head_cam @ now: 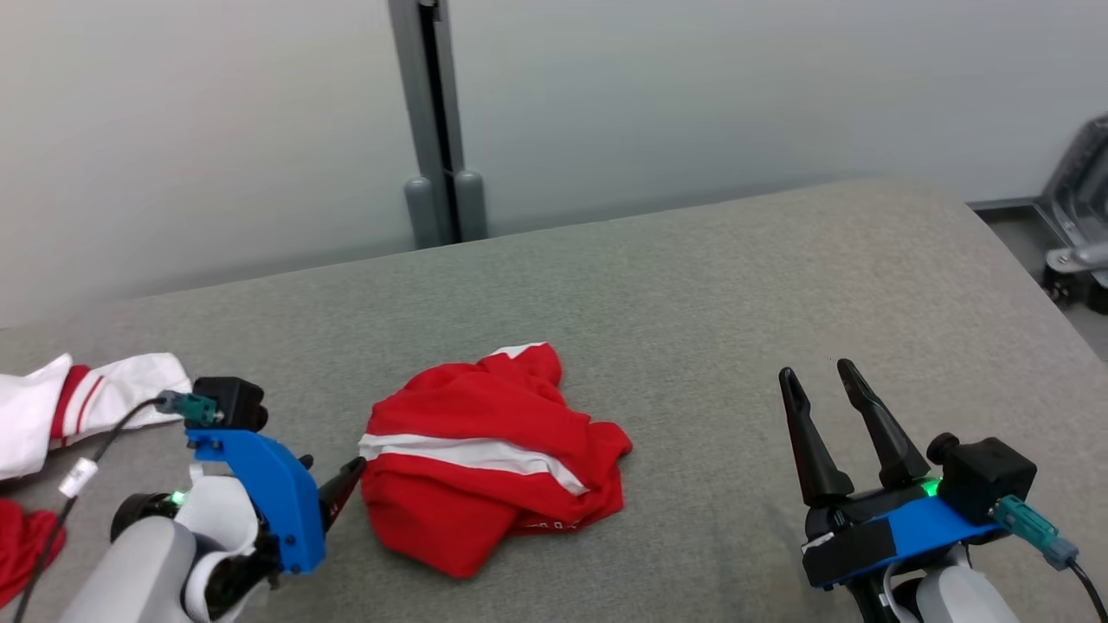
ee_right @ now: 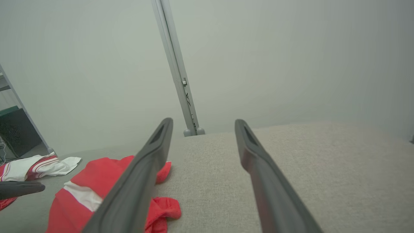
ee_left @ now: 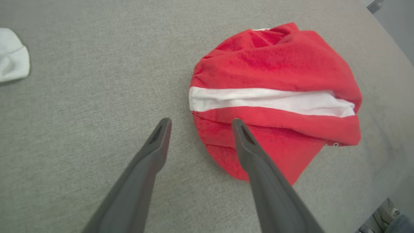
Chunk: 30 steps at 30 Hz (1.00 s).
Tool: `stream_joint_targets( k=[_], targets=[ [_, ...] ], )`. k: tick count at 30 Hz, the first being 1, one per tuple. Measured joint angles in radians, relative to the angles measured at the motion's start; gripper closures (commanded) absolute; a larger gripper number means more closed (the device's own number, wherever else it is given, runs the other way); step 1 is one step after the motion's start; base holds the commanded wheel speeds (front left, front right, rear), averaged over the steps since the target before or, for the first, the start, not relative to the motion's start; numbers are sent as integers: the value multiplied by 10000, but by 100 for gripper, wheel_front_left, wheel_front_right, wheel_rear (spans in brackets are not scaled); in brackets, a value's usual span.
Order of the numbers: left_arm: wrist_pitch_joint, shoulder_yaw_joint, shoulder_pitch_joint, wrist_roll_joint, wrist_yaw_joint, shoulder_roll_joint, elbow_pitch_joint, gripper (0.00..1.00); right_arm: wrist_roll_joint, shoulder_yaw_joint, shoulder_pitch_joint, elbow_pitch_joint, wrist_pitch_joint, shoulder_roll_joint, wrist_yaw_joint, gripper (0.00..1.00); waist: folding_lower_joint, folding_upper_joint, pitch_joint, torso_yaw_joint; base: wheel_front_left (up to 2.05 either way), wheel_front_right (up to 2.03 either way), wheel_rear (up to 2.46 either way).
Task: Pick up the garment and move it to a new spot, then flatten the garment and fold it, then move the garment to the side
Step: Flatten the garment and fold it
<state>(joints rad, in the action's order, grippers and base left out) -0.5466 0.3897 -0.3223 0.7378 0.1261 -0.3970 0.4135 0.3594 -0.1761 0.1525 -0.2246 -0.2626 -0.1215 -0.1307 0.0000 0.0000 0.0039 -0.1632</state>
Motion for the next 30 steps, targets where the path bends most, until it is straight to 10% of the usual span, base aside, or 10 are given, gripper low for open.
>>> stream_joint_targets(
  k=[21, 23, 25, 30],
  targets=[
    [-957, 1436, -1713, 3423, 27, -746, 2165, 0, 31, -242, 554, 44, 2, -17, 0, 0, 1, 3, 1107, -1361, 0, 0, 0],
    [-871, 1620, -1787, 3509, 27, -780, 2184, 17, 33, -219, 588, 46, 2, -6, 0, 0, 1, 3, 1154, -1361, 0, 0, 0],
    [-679, 1802, -1854, 3538, 27, -832, 2201, 98, 33, -186, 589, 44, 2, 2, 0, 0, 1, 3, 1151, -1339, 0, 0, 0],
    [-493, 2326, -2044, 3693, 27, -1024, 2067, 100, 23, -105, 577, 4, 2, 8, 0, 0, 1, 3, 907, -1069, 0, 0, 0]
  ],
)
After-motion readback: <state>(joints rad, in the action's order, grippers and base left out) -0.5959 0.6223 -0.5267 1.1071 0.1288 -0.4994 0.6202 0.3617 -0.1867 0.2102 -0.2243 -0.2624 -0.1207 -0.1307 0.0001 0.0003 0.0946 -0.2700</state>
